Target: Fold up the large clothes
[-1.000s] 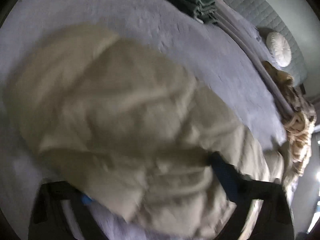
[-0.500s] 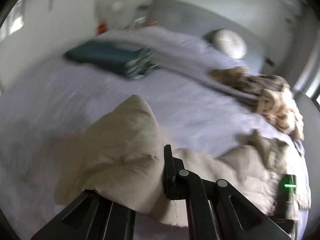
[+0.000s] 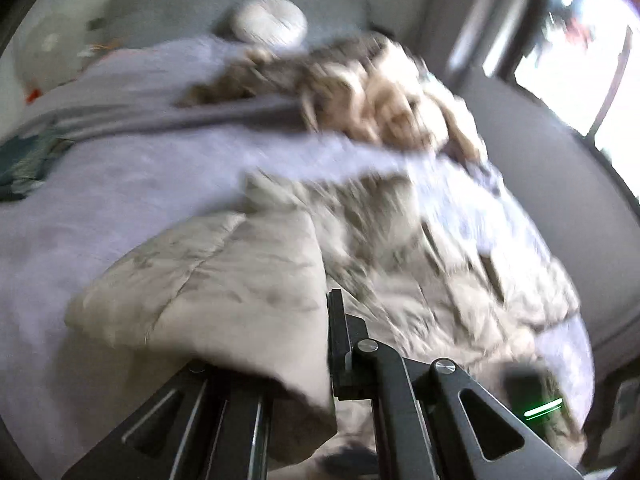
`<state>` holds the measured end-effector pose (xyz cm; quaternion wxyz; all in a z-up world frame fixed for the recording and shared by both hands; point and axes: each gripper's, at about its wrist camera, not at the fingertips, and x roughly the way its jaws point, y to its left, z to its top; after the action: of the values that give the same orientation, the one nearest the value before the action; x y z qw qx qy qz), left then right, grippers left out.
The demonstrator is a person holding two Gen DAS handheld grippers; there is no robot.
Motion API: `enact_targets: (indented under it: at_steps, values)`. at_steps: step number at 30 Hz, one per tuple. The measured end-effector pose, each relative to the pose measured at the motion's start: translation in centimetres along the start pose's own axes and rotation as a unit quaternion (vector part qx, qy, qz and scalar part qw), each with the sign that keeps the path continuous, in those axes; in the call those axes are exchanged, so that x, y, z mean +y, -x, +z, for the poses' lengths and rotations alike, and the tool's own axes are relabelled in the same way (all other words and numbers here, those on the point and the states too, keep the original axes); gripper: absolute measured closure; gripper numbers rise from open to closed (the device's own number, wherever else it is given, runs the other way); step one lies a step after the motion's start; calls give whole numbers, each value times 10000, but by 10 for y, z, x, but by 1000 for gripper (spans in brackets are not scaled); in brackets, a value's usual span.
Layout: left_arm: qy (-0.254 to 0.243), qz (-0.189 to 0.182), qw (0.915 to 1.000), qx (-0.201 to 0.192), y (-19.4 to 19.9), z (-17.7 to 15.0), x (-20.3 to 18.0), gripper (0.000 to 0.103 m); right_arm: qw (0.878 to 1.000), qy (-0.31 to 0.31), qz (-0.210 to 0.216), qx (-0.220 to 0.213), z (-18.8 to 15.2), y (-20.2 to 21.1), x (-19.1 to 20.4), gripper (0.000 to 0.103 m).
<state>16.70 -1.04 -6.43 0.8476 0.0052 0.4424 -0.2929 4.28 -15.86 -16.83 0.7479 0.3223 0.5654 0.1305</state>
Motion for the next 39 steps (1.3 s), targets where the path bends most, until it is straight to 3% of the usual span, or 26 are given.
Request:
enact_targets:
  at_steps: [5, 8, 9, 10, 12, 13, 16, 19, 21, 24, 26, 27, 28, 29, 30, 31, 33, 34, 35, 36, 37, 39]
  values:
    - [-663, 753, 9905, 938, -75, -52, -35, 95, 9962, -455, -600, -444, -14, 70, -69, 82]
    - [-817, 945, 9880, 903, -71, -68, -37, 94, 9956, -575, -582, -461, -24, 85, -87, 82]
    - [-815, 934, 9879, 934, -66, -69, -38, 88, 9956, -571, -590, -463, -25, 80, -84, 82]
    - [-794, 844, 9880, 1018, -60, -68, -37, 78, 9956, -548, -595, -463, -27, 80, -83, 82]
    - [-653, 699, 9904, 994, -40, -70, -31, 8, 9954, -474, -678, -494, -26, 93, -83, 81]
    - [-607, 759, 9916, 854, -30, -68, -27, 0, 9951, -435, -729, -508, -16, 83, -77, 76]
    - [-576, 885, 9929, 556, 15, -67, -13, 0, 9934, -143, -946, -634, -5, 79, -53, 39]
    - [-224, 985, 9944, 323, 46, -60, 22, 0, 9889, 472, -1185, -766, 8, 83, -27, 33]
    - [361, 923, 9946, 320, 57, -54, 67, 0, 9815, 989, -1396, -855, 14, 78, 1, 22]
    - [1393, 739, 9860, 553, 49, -53, 143, 0, 9563, 2102, -1819, -909, 16, 51, 60, 18]
    - [2107, 316, 9740, 766, 32, -62, 183, 0, 9248, 2881, -2334, -855, 16, 15, 99, 18]
    - [2455, 112, 9651, 899, 22, -68, 201, 7, 9146, 3077, -2491, -824, 14, 5, 108, 18]
    - [2656, -4, 9590, 983, 11, -72, 208, 23, 9020, 3294, -2680, -776, 11, -9, 117, 18]
    - [2824, -184, 9529, 1093, 1, -79, 216, 33, 8905, 3468, -2851, -741, 10, -25, 124, 18]
    - [2910, -334, 9492, 1153, -6, -83, 218, 59, 8822, 3569, -2986, -716, 10, -35, 128, 18]
    - [2931, -395, 9482, 1159, -10, -85, 218, 71, 8689, 3695, -3219, -698, 13, -52, 131, 18]
    - [2661, 0, 9585, 1019, -8, -84, 207, 76, 8509, 3822, -3523, -753, 18, -65, 131, 18]
    - [2470, 185, 9643, 937, -5, -83, 200, 76, 8445, 3837, -3639, -853, 22, -67, 129, 26]
    - [2328, 350, 9678, 896, -3, -83, 194, 76, 8461, 3733, -3652, -1066, 27, -59, 125, 63]
    - [2245, 437, 9695, 885, -3, -83, 192, 76, 8592, 3489, -3522, -1266, 33, -43, 118, 88]
    - [2155, 522, 9711, 884, -3, -84, 189, 76, 8709, 3249, -3411, -1400, 37, -30, 112, 97]
    - [2093, 560, 9719, 916, -2, -82, 192, 76, 9115, 2341, -2899, -1739, 46, 14, 76, 97]
